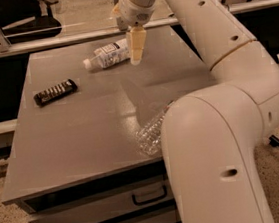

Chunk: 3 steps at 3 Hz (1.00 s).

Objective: Pick blue plastic bottle

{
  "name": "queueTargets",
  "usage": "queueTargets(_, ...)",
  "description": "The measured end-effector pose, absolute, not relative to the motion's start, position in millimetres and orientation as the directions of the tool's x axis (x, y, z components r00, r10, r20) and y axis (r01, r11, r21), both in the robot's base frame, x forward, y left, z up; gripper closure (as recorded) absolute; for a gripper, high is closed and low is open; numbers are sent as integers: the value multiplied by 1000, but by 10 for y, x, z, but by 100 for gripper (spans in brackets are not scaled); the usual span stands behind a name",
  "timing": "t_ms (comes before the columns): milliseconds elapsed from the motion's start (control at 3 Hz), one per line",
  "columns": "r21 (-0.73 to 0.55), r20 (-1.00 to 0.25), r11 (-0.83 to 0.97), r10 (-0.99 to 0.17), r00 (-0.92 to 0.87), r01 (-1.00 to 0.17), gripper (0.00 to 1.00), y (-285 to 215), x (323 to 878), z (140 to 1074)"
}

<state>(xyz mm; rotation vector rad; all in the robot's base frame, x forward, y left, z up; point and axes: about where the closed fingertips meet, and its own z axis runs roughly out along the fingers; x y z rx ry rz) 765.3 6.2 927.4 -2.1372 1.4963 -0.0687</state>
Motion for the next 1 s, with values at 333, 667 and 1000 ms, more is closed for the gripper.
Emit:
queueTargets(333, -419, -279, -255, -877, 391, -871, 0, 211, 7768, 9028)
queueTargets(667, -405, -287, -285, -863, 416, -869, 0, 421, 7820, 8872)
queueTargets(1000, -377, -279, -328, -851, 444, -866, 0, 611, 7829, 8696)
